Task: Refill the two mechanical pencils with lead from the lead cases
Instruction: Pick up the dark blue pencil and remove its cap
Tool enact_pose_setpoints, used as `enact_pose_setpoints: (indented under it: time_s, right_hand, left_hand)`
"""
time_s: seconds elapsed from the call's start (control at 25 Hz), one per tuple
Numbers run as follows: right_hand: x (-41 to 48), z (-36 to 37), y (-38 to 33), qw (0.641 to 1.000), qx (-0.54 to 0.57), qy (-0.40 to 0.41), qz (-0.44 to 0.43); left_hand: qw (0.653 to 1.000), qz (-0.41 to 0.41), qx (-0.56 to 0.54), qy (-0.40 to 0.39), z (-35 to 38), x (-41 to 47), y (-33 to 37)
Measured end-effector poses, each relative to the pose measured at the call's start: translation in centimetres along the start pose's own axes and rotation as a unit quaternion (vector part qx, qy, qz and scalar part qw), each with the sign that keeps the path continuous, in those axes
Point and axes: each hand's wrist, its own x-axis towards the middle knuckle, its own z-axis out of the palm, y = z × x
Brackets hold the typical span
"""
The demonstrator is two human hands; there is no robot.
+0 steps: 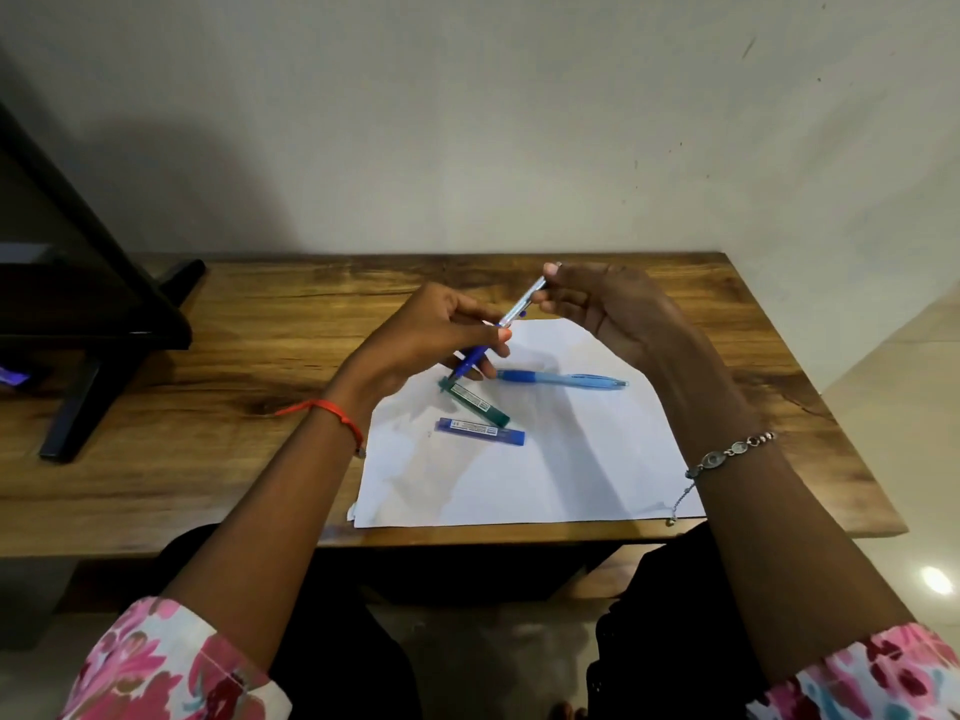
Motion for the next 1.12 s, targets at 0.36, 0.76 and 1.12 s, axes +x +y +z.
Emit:
enact_pose_setpoints:
  time_s: [0.36,0.76,1.12]
  right_hand:
    - [0.2,0.7,0.6,0.995,-0.023,0.086,0.041]
    - [0.8,-1.5,-0.5,0.985,0.065,0.162,0.019]
    - [0.2,-0.5,-0.5,0.995,-0.035,0.007,0.096]
  left_hand:
    - [0.985,-0.056,-0.162,-0.029,1.4,-0.1,0.9]
    - [0.980,-0.084,-0.176,-0.050,1.6,-0.9,0.8]
    - [0.984,-0.087,-0.154,-0.031,1.4,-0.6,0.6]
